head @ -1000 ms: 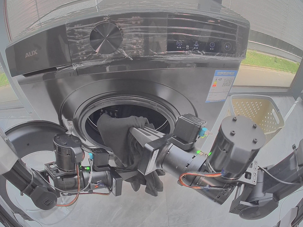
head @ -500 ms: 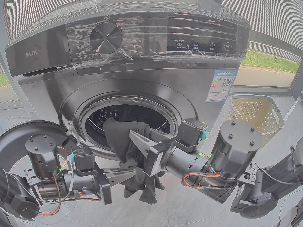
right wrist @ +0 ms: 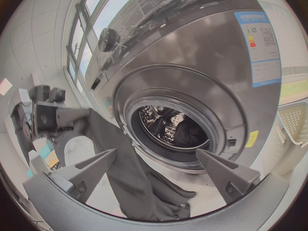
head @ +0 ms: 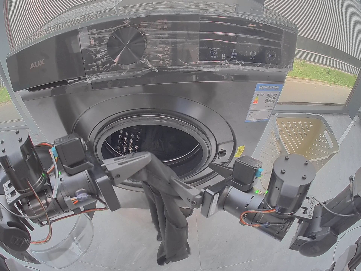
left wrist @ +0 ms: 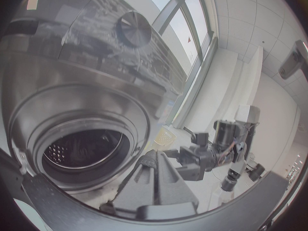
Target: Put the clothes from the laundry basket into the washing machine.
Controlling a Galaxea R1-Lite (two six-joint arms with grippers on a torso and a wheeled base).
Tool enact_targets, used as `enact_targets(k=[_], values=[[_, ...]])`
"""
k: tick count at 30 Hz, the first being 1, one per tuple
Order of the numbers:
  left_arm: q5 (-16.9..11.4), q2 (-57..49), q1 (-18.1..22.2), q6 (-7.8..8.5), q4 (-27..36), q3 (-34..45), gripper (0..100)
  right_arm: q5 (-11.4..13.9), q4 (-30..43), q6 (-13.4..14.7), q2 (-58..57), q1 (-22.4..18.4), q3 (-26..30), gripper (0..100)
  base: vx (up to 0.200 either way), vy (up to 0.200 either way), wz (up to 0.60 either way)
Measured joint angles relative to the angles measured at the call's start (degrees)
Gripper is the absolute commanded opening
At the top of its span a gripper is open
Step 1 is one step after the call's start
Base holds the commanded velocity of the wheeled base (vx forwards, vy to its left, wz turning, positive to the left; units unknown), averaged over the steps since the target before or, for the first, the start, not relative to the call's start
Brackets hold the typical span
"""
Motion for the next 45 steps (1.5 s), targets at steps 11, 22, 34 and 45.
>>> enact_targets(k=[11,22,34,45], values=[[3.52,1.15,0.04,-0.28,-0.17,-5.01,0,5.66,-0.63,-3.93,-2.43,-4.24,10.09,100,0.0,0.0,0.0],[3.89,0.38,0.11,-0.44,-0.28,-6.51,0,11.0,-0.84,-3.86,-1.84,-5.18,14.34,100,0.0,0.0,0.0],[3.22,-1.24,0.04,-0.59,-0.41,-7.85,0,11.06,-6.75,-3.91,3.47,-5.99,14.64,100,0.0,0.0,0.0],[0.57,-4.0,-0.39,-2.27,-0.41,-7.83,0,13.35,-11.5,-4.06,8.39,-7.52,15.04,100,0.0,0.0,0.0]])
